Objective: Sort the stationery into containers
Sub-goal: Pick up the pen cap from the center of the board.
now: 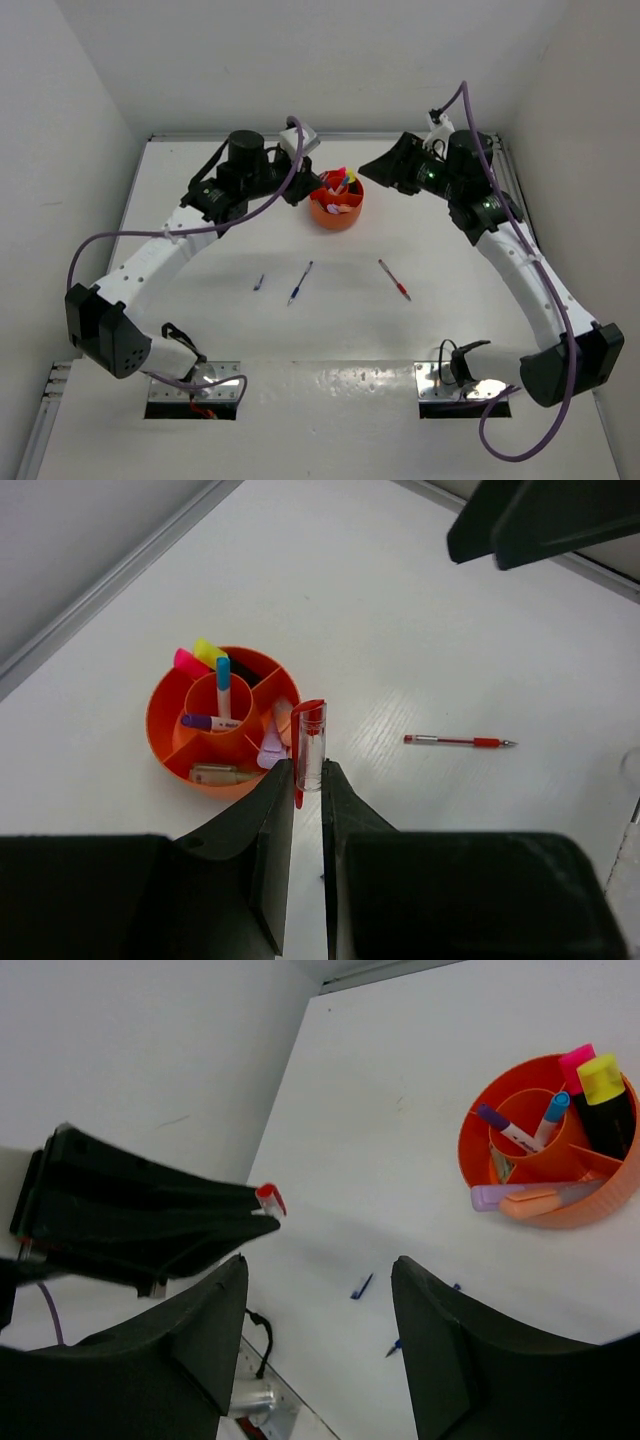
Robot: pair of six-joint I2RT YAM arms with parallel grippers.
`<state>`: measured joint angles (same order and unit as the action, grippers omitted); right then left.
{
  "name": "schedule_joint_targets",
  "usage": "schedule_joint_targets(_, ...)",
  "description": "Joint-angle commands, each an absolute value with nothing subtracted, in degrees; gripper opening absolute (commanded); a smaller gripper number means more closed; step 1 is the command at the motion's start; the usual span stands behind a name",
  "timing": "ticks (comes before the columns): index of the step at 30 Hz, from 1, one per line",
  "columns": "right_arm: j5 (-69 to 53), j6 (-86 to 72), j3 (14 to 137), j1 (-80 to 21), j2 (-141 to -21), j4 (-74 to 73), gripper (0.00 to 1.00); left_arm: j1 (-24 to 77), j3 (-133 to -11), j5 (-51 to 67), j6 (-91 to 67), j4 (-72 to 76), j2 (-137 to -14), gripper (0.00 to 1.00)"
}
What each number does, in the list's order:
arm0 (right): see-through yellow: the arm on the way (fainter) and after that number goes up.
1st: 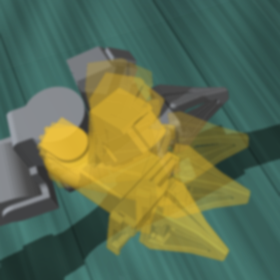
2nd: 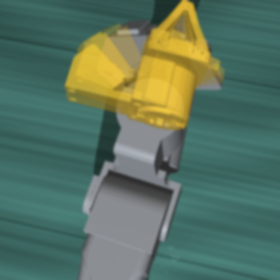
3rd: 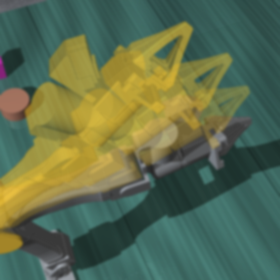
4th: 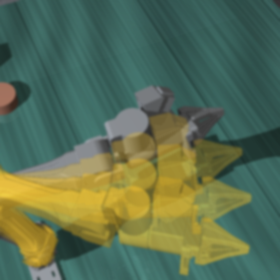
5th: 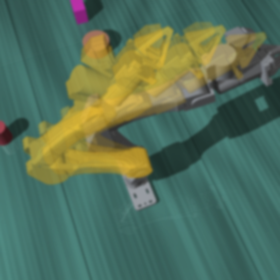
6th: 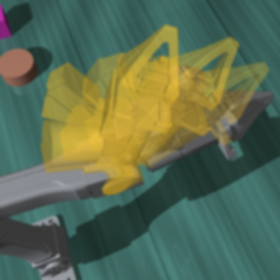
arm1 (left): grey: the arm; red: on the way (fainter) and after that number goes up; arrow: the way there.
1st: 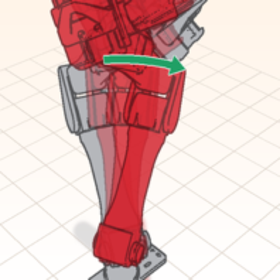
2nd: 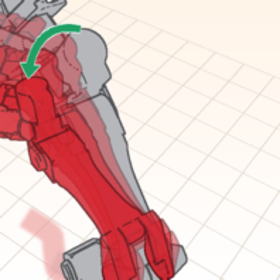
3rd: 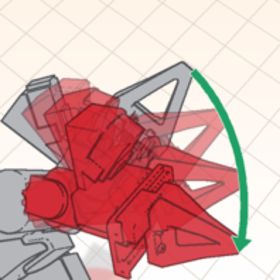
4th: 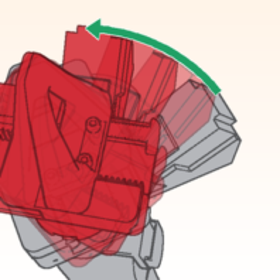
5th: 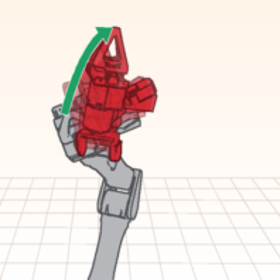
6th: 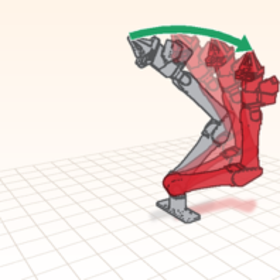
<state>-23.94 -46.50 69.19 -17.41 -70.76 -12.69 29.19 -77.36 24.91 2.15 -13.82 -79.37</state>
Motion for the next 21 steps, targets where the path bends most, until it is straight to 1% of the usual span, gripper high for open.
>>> schedule_joint_targets(1, -19.0, -51.4, 72.5, -18.6, -73.2, -10.3, 0.59, 31.0, -80.2, 17.4, -2.1, -15.4, -77.3, 0.0)
schedule_joint_targets(6, -18.5, -51.9, 75.8, -19.9, -77.0, -8.2, 0.58, 32.6, -81.3, 17.8, -7.1, -15.5, -78.3, 0.0)
schedule_joint_targets(12, -17.6, -48.8, 79.2, -22.3, -79.9, -8.7, 0.58, 33.6, -84.0, 18.1, -14.2, -13.8, -80.9, 0.0)
schedule_joint_targets(18, -16.8, -45.0, 80.6, -26.2, -81.3, -8.2, 0.57, 34.1, -84.0, 18.2, -17.1, -13.0, -82.3, 0.0)
schedule_joint_targets(21, -16.6, -44.8, 80.9, -26.5, -81.7, -7.9, 0.57, 34.0, -84.3, 18.5, -17.8, -12.9, -82.6, 0.0)
